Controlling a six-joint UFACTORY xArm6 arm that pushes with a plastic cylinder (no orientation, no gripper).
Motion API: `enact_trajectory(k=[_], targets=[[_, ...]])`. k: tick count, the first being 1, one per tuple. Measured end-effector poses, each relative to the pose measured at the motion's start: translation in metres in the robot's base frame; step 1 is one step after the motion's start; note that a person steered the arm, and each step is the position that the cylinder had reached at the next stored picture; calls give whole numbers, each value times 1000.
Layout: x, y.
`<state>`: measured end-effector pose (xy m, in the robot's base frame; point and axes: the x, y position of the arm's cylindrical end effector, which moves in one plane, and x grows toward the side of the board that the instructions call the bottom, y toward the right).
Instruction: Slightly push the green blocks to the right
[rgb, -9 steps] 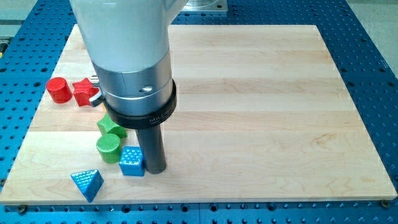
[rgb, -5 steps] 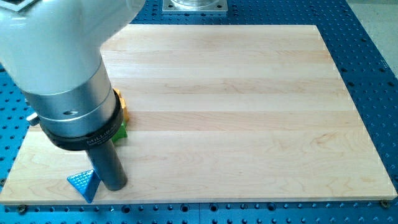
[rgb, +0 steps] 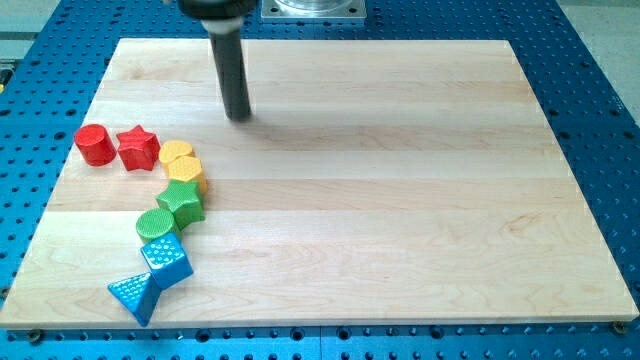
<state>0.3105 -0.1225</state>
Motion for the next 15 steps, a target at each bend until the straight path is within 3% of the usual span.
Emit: enact_trajectory(k=[1,2,3,4,7,8,11,13,15], targets=[[-50,-72],[-27,-166],[-9,-182],[26,-182],[216,-156],[223,-100],[222,-47],[174,-109],[178,-177]])
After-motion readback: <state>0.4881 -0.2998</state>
